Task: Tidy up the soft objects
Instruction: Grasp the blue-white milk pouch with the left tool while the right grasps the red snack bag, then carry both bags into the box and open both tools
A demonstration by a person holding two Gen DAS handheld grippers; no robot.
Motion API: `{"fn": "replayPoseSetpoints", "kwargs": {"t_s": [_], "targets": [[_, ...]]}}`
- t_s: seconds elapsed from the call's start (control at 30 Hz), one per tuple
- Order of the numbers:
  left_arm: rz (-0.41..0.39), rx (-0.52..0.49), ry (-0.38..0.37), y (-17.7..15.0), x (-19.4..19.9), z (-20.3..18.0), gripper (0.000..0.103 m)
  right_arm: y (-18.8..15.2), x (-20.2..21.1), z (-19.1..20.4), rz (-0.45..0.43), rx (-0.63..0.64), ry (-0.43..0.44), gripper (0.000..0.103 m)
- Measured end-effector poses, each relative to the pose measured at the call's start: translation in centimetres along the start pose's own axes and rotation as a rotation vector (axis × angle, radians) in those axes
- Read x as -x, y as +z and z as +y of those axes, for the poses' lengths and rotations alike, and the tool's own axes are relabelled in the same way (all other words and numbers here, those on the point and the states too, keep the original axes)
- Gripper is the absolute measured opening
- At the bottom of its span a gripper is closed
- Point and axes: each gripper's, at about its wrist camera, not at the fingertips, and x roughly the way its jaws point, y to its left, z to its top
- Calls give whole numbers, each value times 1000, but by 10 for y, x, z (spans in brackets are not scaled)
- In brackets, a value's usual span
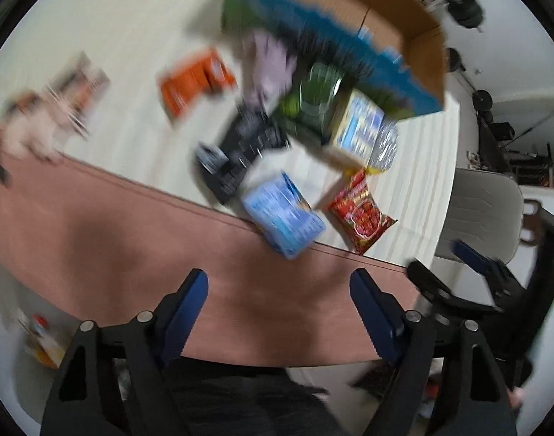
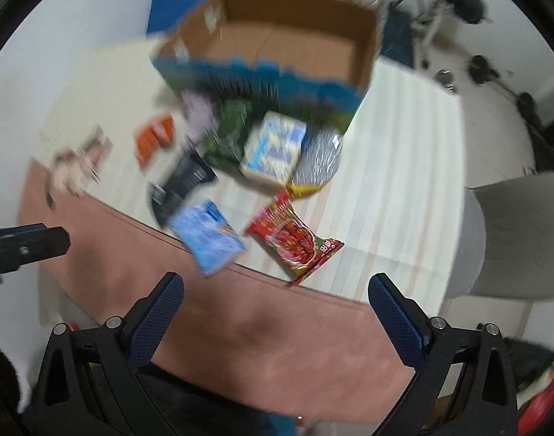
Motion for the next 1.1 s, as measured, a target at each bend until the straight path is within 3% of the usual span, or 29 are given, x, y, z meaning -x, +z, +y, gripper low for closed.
{"fn": "replayPoseSetpoints", "kwargs": {"t_s": [0.13, 0.27, 0.3, 0.37, 0.43, 0.47, 0.5, 0.53, 0.6, 0.7, 0.87, 0.97, 1.1], "targets": [[102, 103, -43, 18, -60, 3, 77, 19, -77, -9, 112, 139, -19, 89], [163, 180, -61, 31, -99, 5, 77, 31, -132, -9, 221, 212, 22, 88], [175, 193, -71, 33, -104, 5, 77, 32, -140, -10, 237, 214, 27, 87], [189, 219, -78, 37, -114, 4, 77, 32, -155, -11, 264, 206, 29, 68], [205, 235, -77, 39, -122, 0, 76, 30, -163, -18, 284, 159, 31, 60], [209, 242, -77, 42, -128, -2, 72, 28, -163, -24, 283, 111, 51, 58], [213, 245, -71, 43, -132, -4, 60, 26, -162, -32, 289, 56, 66, 57], [223, 239, -46, 43, -137, -7, 50, 20, -163, -44, 313, -36, 83, 55], [225, 209, 3, 43, -145, -13, 44, 8, -164, -62, 363, -160, 121, 53], [218, 119, 85, 40, -150, -29, 42, -9, -159, -77, 339, -280, 193, 53], [185, -153, 279, 37, -155, -77, 45, -16, -151, -99, 299, -363, 212, 63], [196, -152, 295, 39, -159, -83, 47, -17, -161, -107, 299, -374, 180, 63], [178, -80, 250, 46, -152, -77, 45, -24, -162, -110, 285, -385, 121, 59]]}}
